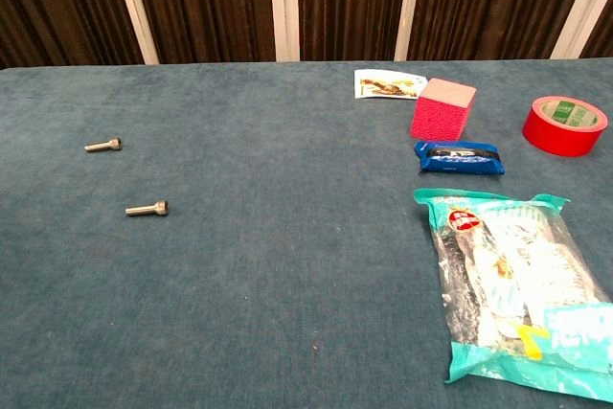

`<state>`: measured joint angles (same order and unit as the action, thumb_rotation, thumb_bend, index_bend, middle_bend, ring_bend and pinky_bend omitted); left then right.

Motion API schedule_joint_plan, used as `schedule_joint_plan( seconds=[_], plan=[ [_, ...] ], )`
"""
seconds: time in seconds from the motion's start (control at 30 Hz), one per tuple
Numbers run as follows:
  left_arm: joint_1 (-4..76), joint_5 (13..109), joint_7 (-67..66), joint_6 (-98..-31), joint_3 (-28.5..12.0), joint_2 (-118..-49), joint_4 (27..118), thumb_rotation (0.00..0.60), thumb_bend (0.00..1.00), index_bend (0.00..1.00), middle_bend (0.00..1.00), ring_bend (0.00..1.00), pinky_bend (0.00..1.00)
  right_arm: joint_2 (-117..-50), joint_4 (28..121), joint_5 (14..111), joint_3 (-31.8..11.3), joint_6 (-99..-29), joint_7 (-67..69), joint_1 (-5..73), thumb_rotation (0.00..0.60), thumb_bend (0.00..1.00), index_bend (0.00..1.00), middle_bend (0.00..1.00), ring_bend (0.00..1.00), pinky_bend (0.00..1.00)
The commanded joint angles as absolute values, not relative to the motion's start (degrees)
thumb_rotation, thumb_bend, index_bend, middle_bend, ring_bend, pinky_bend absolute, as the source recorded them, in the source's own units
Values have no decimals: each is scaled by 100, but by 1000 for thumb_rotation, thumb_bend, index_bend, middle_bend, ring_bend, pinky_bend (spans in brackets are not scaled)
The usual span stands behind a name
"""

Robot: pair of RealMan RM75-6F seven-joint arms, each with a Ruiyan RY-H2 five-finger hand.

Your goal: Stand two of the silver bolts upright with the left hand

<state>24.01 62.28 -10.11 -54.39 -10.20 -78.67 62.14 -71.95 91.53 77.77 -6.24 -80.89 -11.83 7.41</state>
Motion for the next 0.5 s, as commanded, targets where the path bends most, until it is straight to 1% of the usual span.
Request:
schedule_joint_plan(
  seconds=[0.03,0.5],
  plan=[
    [2434,6298,-919,-5449,-998,-7980,6069,600,422,439,51,0,0,-7198,9151,7771,-625,-8088,-1188,741,600,0,79,20,0,0],
    [2593,6520,-608,-5275,-900,-8520,5393,600,422,442,56,0,0,-7282,9099,7681,-649,-8073,-1297,757,600,0,79,20,0,0]
  ],
)
